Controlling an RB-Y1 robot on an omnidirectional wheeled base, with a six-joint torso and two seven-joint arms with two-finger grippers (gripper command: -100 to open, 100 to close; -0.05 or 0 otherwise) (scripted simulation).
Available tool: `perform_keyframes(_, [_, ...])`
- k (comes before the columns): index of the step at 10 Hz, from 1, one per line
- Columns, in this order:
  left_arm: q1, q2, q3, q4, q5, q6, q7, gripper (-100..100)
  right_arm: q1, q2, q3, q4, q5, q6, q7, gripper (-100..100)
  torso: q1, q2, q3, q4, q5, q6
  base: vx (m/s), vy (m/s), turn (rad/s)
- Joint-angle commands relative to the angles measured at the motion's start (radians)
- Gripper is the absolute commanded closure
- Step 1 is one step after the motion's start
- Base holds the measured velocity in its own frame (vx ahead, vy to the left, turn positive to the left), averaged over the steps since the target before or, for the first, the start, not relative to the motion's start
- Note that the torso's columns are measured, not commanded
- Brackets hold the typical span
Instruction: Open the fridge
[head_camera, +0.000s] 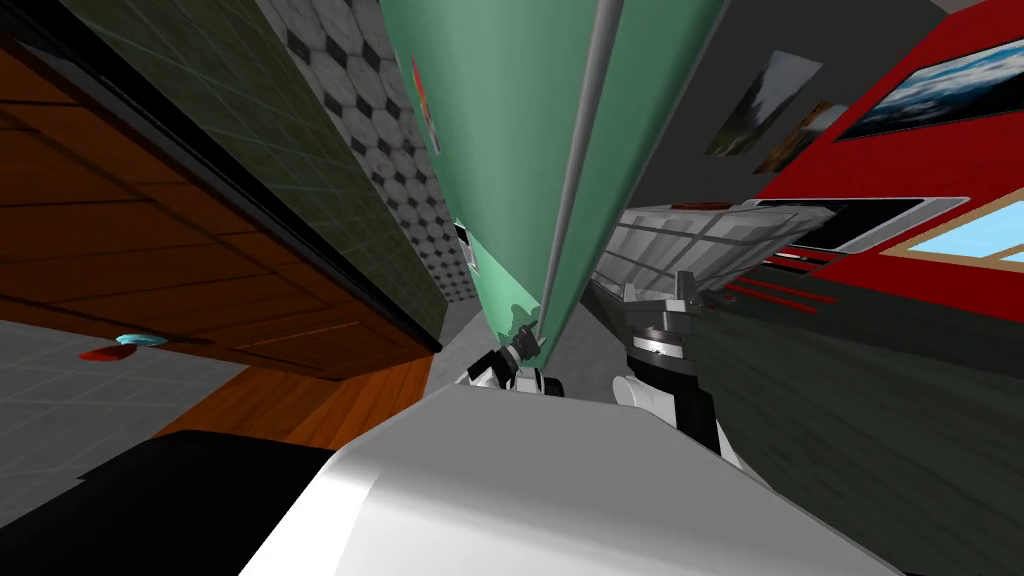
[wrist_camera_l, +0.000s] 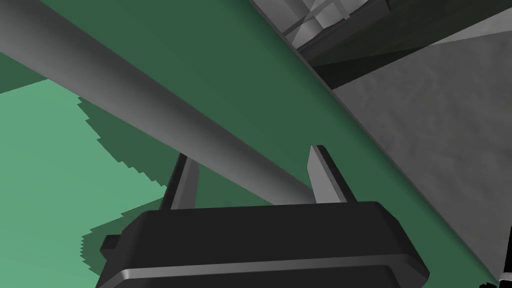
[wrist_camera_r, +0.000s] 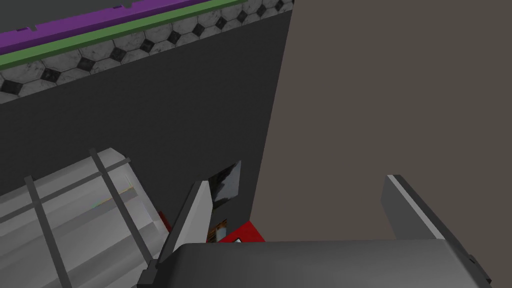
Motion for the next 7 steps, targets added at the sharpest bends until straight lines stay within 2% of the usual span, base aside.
perform_keyframes(1, [-0.034,-0.004,0.052,0.024,0.009,0.019,0.016,-100,0.0,0.0,0.0,0.0,0.0,0.0,0.0,0,-0.002,-0.004,-0.002,0.0,-0.001,-0.001,-0.08,0.008,-0.128])
perform_keyframes(2, [-0.068,-0.008,0.089,0.047,0.018,0.038,0.032,-100,0.0,0.0,0.0,0.0,0.0,0.0,0.0,0,-0.001,-0.012,-0.007,-0.002,-0.001,-0.004,-0.109,-0.016,-0.176])
perform_keyframes(3, [-0.068,-0.008,0.103,0.047,0.018,0.038,0.032,-100,0.0,0.0,0.0,0.0,0.0,0.0,0.0,0,-0.002,-0.014,-0.009,-0.002,0.0,0.0,-0.093,-0.018,-0.139])
perform_keyframes(4, [-0.102,-0.012,0.145,0.071,0.028,0.058,0.048,-100,0.0,0.0,0.0,0.0,0.0,0.0,0.0,0,0.0,-0.012,-0.008,-0.001,0.0,-0.001,-0.108,-0.003,-0.264])
perform_keyframes(5, [-0.103,-0.012,0.155,0.071,0.028,0.058,0.048,-100,0.0,0.0,0.0,0.0,0.0,0.0,0.0,0,0.003,-0.011,-0.007,0.0,0.001,-0.001,-0.107,0.005,-0.133])
perform_keyframes(6, [-0.137,-0.016,0.196,0.094,0.037,0.077,0.064,-100,0.0,0.0,0.0,0.0,0.0,0.0,0.0,0,0.005,-0.011,-0.007,-0.001,0.001,-0.003,-0.138,-0.018,-0.227])
perform_keyframes(7, [-0.137,-0.016,0.206,0.094,0.037,0.077,0.064,-100,0.0,0.0,0.0,0.0,0.0,0.0,0.0,0,0.006,-0.012,-0.008,-0.002,0.002,-0.003,-0.117,-0.001,-0.118])
